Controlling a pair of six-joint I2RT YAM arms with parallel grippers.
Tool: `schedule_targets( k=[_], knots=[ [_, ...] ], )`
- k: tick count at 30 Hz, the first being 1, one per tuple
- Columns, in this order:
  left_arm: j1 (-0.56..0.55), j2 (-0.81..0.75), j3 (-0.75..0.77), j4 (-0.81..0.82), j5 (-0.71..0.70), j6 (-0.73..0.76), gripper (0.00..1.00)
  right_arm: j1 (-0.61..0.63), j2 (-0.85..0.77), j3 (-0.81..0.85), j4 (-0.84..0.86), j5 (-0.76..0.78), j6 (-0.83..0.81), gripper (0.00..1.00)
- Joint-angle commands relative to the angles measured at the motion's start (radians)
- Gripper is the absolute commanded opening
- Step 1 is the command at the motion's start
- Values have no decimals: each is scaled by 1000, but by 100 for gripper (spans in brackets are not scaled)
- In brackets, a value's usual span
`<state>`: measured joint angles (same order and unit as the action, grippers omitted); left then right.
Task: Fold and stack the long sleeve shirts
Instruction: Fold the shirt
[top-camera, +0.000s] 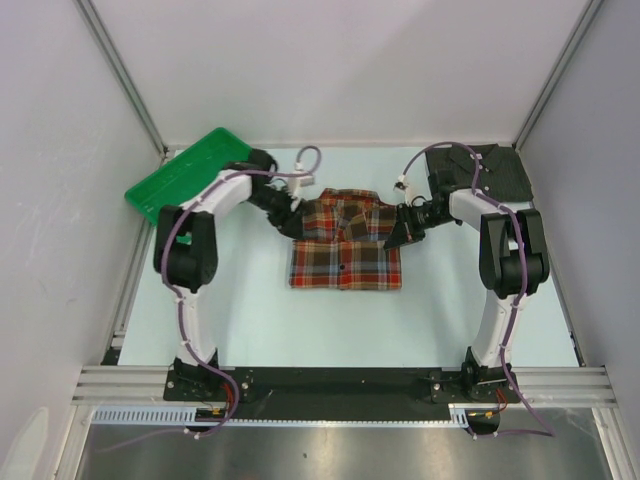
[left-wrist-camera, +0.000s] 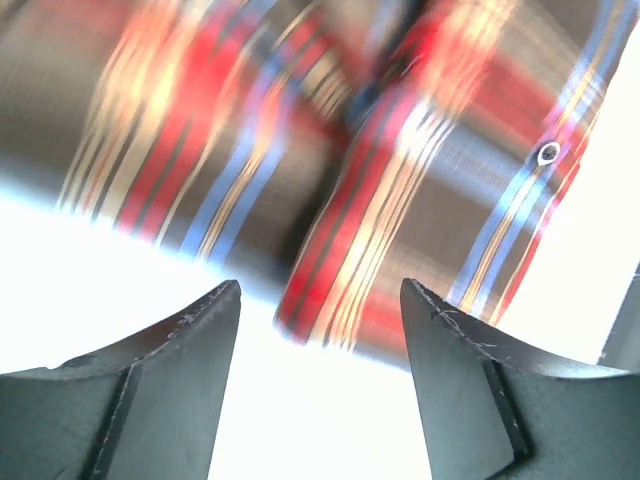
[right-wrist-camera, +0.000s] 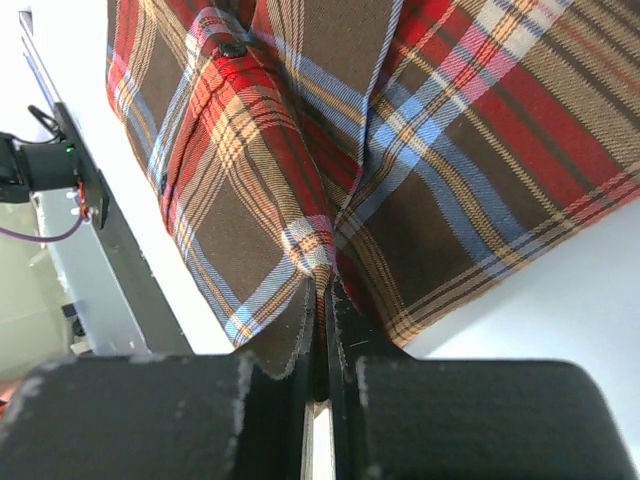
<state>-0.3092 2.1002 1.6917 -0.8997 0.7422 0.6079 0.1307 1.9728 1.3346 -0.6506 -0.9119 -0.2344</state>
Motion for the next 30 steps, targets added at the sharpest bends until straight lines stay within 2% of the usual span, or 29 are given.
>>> schedule_targets(
  k=[1, 7, 14, 21, 27, 29, 30],
  knots=[
    [107, -118, -134, 100, 60, -200, 72, -8, -46, -3, 62, 16, 1, 0],
    [117, -80, -147, 129, 33, -240, 72, -9, -49, -3, 43, 18, -22, 0],
    [116, -51, -158, 139, 123, -272, 71, -8, -54, -8, 40, 24, -26, 0],
    [116, -54, -211, 165, 134, -293, 68, -6, -60, -3, 39, 21, -29, 0],
    [108, -61, -231, 192, 148, -301, 60, -6, -51, 1, 45, 16, -28, 0],
    [108, -68, -242, 206, 155, -307, 50, -6, -51, 3, 49, 18, -25, 0],
    [108, -74, -245, 218, 158, -312, 37, -6, -49, 5, 49, 18, -23, 0]
  ],
)
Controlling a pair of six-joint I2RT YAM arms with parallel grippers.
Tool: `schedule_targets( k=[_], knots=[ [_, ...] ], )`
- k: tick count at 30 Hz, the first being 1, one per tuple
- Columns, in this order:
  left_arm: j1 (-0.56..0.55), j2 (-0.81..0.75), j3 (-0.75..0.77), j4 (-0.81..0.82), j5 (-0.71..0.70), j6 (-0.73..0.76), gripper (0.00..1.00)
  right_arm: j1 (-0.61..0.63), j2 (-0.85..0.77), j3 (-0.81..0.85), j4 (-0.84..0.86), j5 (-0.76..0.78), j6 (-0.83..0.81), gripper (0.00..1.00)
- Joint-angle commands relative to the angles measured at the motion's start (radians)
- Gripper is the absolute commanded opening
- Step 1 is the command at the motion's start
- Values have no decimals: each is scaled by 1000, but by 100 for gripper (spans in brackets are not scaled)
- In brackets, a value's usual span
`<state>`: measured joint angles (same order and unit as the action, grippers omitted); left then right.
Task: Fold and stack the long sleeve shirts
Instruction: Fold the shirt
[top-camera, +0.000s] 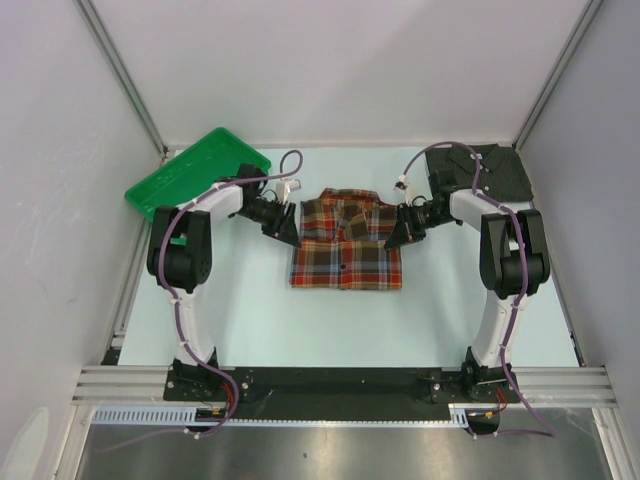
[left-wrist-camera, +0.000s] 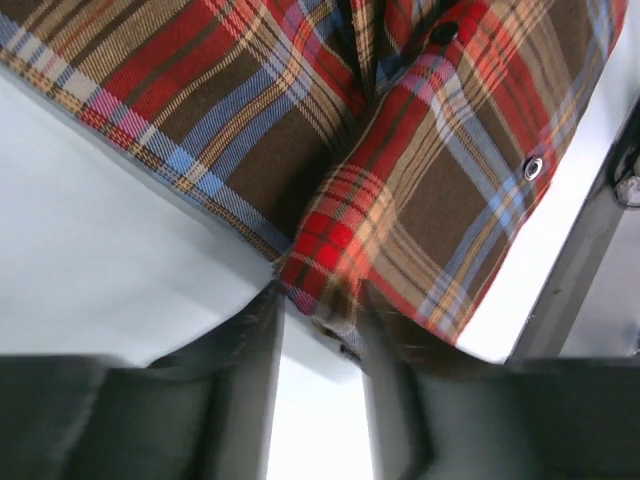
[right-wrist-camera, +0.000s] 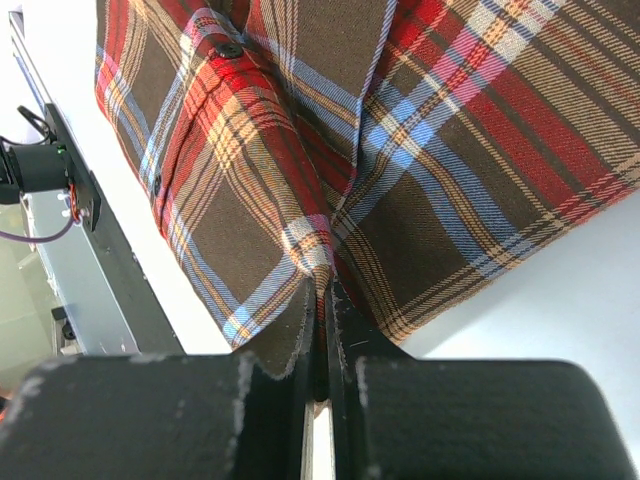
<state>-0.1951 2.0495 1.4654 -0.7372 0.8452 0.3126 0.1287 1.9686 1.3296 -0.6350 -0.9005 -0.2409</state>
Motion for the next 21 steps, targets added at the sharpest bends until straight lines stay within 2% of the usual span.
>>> schedule_targets(
  k=[1, 2, 3, 4, 12, 21],
  knots=[
    [-6, -28, -22, 65, 54, -26, 29, -6, -48, 13, 35, 6, -14, 0],
    [-6, -34, -27, 79, 55, -41, 21, -9, -48, 16, 37, 6, -9, 0],
    [-6, -38, -25, 84, 52, -47, 6, -12, -51, 25, 35, 6, -8, 0],
    [-6, -49, -24, 88, 40, -55, 1, -14, -54, 29, 40, 8, -3, 0],
    [14, -69, 79, 76, 26, -84, 0, -40, -48, 103, 61, 14, 11, 0],
    [17, 6, 249, 70, 3, -115, 0, -49, 13, 249, 66, 8, 23, 0]
  ],
)
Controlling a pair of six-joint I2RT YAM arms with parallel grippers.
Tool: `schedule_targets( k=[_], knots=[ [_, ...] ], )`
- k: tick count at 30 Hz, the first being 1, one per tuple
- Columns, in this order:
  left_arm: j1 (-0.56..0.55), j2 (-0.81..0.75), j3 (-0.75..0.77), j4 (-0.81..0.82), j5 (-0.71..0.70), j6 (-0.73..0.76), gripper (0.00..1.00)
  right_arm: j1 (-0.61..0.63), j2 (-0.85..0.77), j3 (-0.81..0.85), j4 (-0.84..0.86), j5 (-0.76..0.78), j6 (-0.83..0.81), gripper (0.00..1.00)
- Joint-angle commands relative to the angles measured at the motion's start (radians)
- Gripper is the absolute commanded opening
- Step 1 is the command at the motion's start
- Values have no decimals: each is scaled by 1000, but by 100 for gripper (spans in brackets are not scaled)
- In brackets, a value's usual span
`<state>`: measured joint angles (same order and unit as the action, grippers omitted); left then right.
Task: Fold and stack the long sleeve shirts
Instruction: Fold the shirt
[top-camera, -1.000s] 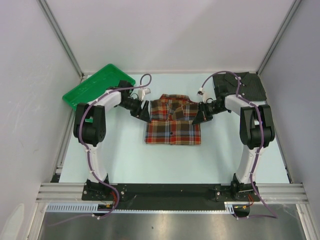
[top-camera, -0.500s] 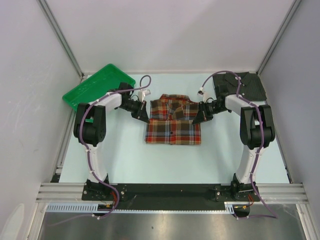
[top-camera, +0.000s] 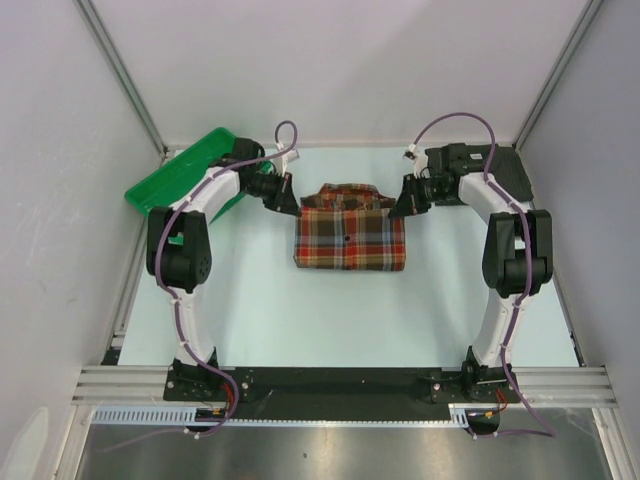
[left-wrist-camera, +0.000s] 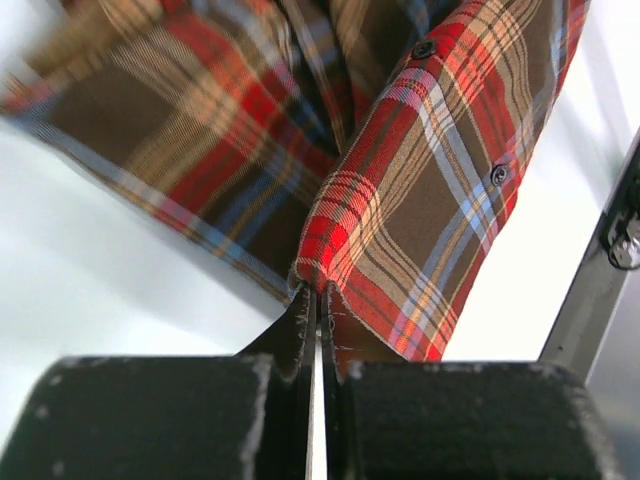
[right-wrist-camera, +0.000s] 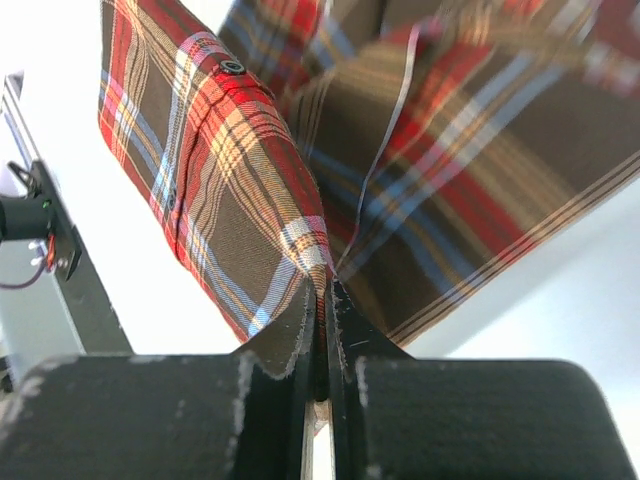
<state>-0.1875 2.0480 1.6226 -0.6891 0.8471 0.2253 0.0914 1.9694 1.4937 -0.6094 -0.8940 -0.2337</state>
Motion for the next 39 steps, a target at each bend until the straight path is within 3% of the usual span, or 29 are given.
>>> schedule_targets(
  k=[1, 5, 12, 20, 22, 23, 24, 25, 26, 29, 31, 33, 35, 39],
  knots=[
    [10, 12, 120, 22, 1, -29, 0, -12, 16, 92, 42, 3, 19, 0],
    [10, 37, 175, 36, -13, -37, 0, -18, 37, 128, 71, 9, 36, 0],
    [10, 89, 246, 125, -75, -78, 0, -32, 84, 140, 275, 43, 119, 0],
    [10, 260, 371, 209, -106, -219, 2, -24, 242, 220, 418, 124, 201, 0],
    [5, 288, 398, 212, -124, -245, 7, -16, 291, 241, 419, 147, 208, 0],
    [2, 303, 402, 212, -141, -245, 24, -12, 305, 247, 425, 171, 217, 2],
    [-1, 313, 405, 211, -149, -244, 34, -10, 331, 281, 389, 179, 229, 6],
    [-1, 319, 405, 211, -152, -244, 47, -9, 347, 322, 375, 181, 229, 17],
    [-1, 327, 407, 206, -151, -242, 50, -5, 356, 327, 361, 181, 229, 35],
    [2, 310, 384, 178, -157, -228, 57, -12, 335, 335, 324, 185, 250, 62],
    [25, 238, 314, 186, -114, -207, 59, -36, 298, 321, 300, 165, 273, 65],
    [61, 178, 243, 209, -88, -251, 62, -59, 206, 246, 290, 141, 327, 79],
    [85, 82, 117, 221, -50, -273, 72, -84, 145, 188, 258, 101, 361, 87],
    [92, -47, -94, 229, 47, -273, 75, -119, 19, 18, 229, 75, 343, 88]
  ],
)
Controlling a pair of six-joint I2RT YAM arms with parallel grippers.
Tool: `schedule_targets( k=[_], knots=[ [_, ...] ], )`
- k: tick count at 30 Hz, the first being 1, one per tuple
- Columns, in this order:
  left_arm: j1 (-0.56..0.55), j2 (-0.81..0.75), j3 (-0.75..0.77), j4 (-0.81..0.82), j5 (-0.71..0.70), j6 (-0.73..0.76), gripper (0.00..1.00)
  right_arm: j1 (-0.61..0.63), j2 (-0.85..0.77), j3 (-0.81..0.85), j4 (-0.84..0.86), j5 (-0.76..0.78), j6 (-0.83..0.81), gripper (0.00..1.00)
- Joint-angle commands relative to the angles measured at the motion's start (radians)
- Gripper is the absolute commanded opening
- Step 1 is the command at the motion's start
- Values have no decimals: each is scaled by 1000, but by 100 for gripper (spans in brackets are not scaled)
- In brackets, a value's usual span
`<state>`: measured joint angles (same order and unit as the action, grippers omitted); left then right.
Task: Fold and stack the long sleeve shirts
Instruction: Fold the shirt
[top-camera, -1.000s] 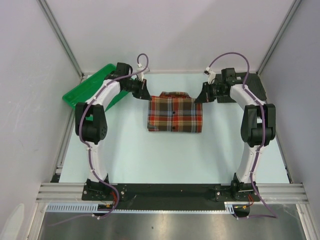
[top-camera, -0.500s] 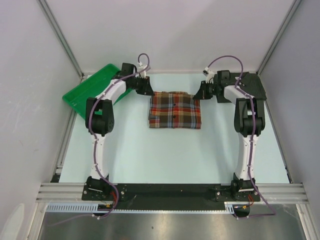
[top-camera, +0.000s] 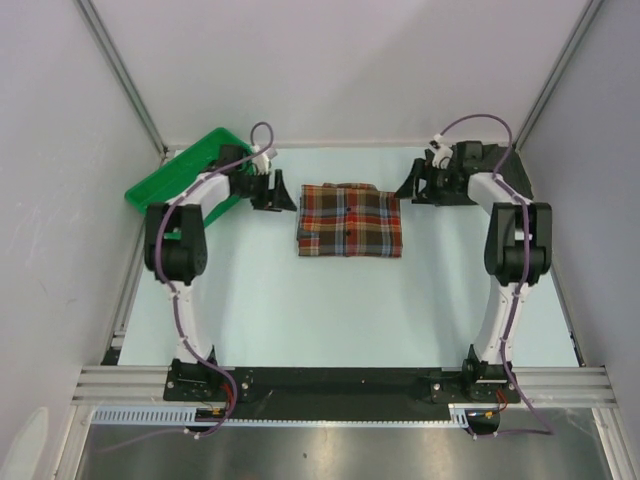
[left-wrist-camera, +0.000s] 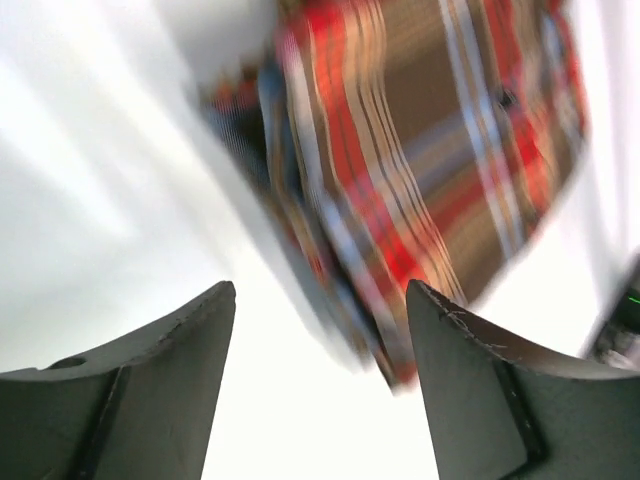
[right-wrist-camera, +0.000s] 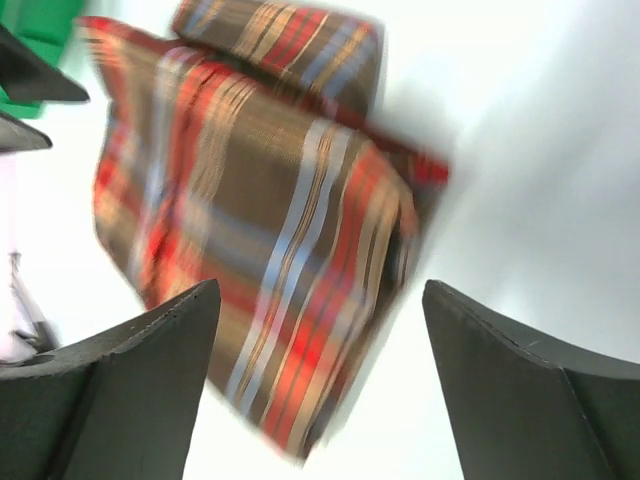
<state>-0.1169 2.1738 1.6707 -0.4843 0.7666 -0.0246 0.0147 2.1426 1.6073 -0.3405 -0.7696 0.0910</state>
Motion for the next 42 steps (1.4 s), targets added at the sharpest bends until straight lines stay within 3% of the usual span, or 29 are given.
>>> schedule_targets(
  k=[1, 11, 15, 17, 18, 19, 21, 22, 26, 28, 30, 34, 36, 37, 38, 40, 42],
  knots=[
    [16, -187, -216, 29, 152, -17, 77, -41, -180, -162, -41, -57, 12, 88],
    [-23, -172, -402, 151, 132, -37, 77, 45, -173, -426, 93, -99, 4, 87],
    [-46, -146, -407, 150, 158, -12, 66, 67, -138, -457, 127, -88, -8, 83],
    [-59, -137, -407, 138, 168, 3, 59, 71, -148, -475, 133, -86, -19, 73],
    [-63, -135, -408, 130, 166, 8, 49, 73, -151, -478, 121, -85, -26, 67],
    [-69, -135, -411, 115, 169, 12, 43, 73, -153, -480, 110, -85, -40, 55],
    [-70, -147, -437, 104, 184, 11, 31, 73, -170, -494, 71, -83, -62, 44],
    [-72, -154, -448, 89, 189, 15, 26, 73, -177, -498, 54, -83, -83, 33],
    [-72, -213, -541, 29, 206, 63, 0, 76, -219, -541, -41, -96, -134, 12],
    [-72, -255, -575, -28, 226, 115, 0, 76, -251, -576, -103, -112, -152, 3],
    [-72, -282, -626, -68, 232, 141, 0, 79, -294, -616, -159, -125, -186, 0],
    [-72, -347, -698, -176, 258, 198, 0, 97, -366, -659, -305, -171, -240, 0],
    [-72, -374, -713, -220, 267, 233, 0, 96, -409, -687, -304, -192, -174, 1],
    [-66, -381, -706, -270, 269, 288, 0, 97, -441, -684, -310, -191, -180, 27],
    [-53, -390, -685, -280, 269, 307, 2, 96, -455, -676, -311, -182, -180, 43],
    [-5, -390, -648, -298, 269, 350, 21, 62, -470, -641, -324, -143, -198, 59],
    [25, -370, -548, -324, 270, 380, 42, 25, -455, -551, -380, -142, -230, 62]
  ],
)
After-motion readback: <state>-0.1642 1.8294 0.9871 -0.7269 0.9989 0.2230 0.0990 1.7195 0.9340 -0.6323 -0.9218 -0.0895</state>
